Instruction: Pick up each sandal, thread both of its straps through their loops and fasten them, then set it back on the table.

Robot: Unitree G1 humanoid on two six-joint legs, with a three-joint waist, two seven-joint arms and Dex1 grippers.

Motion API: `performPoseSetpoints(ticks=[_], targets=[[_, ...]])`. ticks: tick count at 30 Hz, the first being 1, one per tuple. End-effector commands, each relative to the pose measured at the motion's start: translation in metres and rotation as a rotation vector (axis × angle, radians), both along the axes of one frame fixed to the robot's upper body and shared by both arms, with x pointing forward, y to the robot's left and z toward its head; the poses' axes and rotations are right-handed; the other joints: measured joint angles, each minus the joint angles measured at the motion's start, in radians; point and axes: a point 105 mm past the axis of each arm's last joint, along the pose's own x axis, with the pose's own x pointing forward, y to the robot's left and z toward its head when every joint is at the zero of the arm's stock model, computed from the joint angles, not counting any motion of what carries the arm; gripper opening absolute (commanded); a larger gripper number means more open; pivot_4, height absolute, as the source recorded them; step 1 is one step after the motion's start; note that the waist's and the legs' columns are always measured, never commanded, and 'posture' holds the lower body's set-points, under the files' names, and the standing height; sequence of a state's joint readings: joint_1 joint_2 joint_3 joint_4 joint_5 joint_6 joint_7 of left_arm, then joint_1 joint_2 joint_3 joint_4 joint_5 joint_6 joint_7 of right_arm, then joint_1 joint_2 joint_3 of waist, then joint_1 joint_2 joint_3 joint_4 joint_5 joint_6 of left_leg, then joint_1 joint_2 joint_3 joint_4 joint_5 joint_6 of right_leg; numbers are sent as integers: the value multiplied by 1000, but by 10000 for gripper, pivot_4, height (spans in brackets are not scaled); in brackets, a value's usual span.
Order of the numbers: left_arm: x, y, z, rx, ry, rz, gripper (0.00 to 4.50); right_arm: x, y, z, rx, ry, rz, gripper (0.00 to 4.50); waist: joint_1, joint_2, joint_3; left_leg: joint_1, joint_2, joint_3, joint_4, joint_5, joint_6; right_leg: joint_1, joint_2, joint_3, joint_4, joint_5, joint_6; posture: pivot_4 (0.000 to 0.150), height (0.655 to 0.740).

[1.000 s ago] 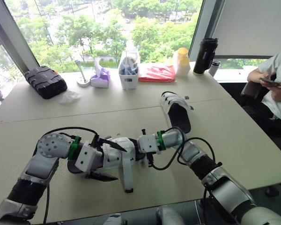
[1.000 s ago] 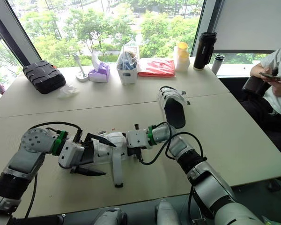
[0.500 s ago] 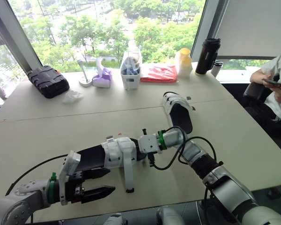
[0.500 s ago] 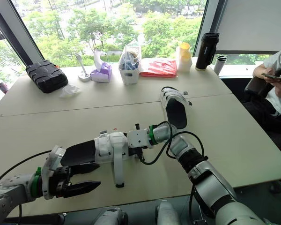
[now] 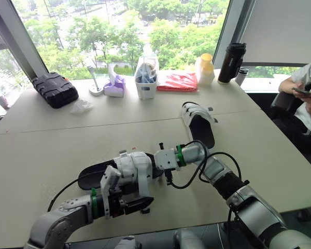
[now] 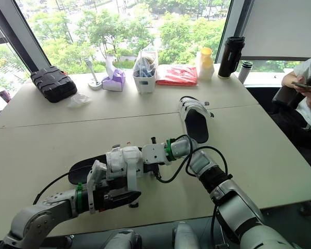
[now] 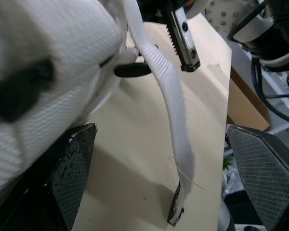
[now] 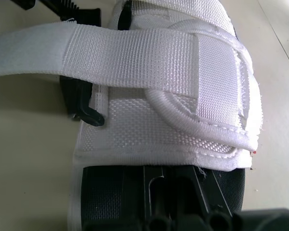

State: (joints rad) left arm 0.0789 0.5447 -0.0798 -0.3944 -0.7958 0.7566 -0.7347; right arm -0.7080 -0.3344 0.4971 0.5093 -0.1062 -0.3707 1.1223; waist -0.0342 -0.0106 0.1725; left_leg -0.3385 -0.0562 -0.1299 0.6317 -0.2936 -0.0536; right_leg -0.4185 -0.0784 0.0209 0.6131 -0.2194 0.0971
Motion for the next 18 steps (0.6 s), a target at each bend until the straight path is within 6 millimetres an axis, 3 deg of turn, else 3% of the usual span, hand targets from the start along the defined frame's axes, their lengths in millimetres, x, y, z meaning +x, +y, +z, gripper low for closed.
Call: performPoseSetpoints(ticks=[1,4,6,13,18], targets=[[-2,-9,4,-11,-11,-27,44821,-5,-15,-32,-127,77,-34,0,0,0,0,0,0,0,0,0,0,0,0,0,0,0,0,1500,7400],[0,-15,5,-23,-10,-21,44821,-6,-15,-33,-125,79,-36,0,5,0,0,0,0,0,0,0,0,0,-1,0,0,0,0,1500,7400],[1,-15,5,-25,-10,-23,36732,-6,-15,-33,-126,79,-37,0,8,0,0,0,0,0,1,0,0,1,-1,0,0,0,0,1500,7400],[-4,-15,8,-42,21,-51,1881,-5,-14,-33,-123,80,-38,0,13,0,0,0,0,0,0,0,0,0,0,0,0,0,0,1500,7400],[-1,-9,27,-104,4,-66,790,-4,-13,-33,-123,80,-38,0,13,0,0,0,0,0,0,0,0,0,0,0,0,0,0,1500,7400]])
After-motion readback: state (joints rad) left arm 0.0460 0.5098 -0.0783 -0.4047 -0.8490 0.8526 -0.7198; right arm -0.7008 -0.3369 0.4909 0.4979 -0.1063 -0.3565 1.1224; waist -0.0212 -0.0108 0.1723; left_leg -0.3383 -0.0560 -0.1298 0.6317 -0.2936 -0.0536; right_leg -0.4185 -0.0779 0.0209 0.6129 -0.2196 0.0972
